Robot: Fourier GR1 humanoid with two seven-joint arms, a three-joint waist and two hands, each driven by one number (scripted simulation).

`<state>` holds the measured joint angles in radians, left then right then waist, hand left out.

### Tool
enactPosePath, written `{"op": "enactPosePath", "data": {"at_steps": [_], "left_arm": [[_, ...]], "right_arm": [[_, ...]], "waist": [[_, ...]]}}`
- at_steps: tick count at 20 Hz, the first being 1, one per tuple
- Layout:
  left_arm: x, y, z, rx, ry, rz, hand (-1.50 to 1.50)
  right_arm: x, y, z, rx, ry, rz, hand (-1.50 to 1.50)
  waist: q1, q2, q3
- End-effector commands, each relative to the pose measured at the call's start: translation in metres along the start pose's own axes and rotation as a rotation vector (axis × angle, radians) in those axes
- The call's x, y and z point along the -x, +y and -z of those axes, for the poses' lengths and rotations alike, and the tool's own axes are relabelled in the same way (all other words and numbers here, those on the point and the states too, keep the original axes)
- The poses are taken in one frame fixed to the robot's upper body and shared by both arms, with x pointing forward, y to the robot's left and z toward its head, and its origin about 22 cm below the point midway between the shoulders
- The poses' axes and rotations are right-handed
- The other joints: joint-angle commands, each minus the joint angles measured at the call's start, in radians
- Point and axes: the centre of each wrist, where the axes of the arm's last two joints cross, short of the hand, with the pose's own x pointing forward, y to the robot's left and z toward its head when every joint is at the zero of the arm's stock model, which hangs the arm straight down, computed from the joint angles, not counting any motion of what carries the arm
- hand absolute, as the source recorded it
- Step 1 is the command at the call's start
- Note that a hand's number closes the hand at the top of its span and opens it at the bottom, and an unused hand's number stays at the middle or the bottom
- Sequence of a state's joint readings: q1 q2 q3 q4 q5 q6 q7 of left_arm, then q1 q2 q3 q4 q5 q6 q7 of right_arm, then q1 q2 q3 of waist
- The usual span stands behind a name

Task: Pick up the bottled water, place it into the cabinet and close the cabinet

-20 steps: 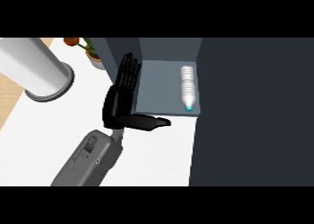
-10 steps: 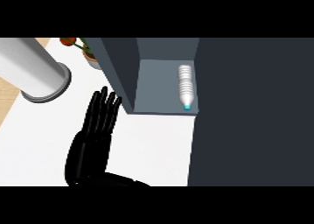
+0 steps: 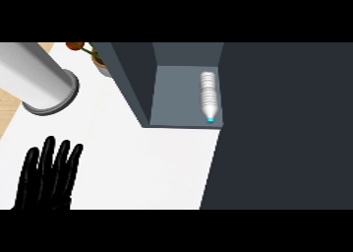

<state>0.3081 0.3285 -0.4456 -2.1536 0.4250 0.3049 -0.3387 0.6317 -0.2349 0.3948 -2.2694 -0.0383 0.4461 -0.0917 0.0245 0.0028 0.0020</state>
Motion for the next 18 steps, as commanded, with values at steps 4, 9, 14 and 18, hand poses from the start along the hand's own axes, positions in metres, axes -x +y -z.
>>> {"op": "enactPosePath", "data": {"at_steps": [4,9,14,18], "left_arm": [[-0.036,0.022,-0.032,-0.034,-0.010,0.006,-1.50],[-0.058,0.037,-0.039,-0.024,-0.021,-0.023,-1.50],[-0.055,0.061,-0.056,-0.032,-0.008,-0.003,-1.50],[-0.064,0.077,-0.063,-0.039,-0.009,-0.003,-1.50]], "right_arm": [[-0.029,0.035,0.021,-0.175,-0.071,-0.009,1.50],[-0.024,0.059,0.046,-0.202,-0.070,-0.018,1.50],[-0.031,0.065,0.055,-0.201,-0.032,0.025,1.50],[-0.036,0.068,0.063,-0.179,-0.049,0.065,1.50]], "waist": [[0.004,-0.010,-0.004],[0.018,-0.010,-0.005],[0.019,-0.007,-0.005],[0.032,-0.007,-0.006]]}}
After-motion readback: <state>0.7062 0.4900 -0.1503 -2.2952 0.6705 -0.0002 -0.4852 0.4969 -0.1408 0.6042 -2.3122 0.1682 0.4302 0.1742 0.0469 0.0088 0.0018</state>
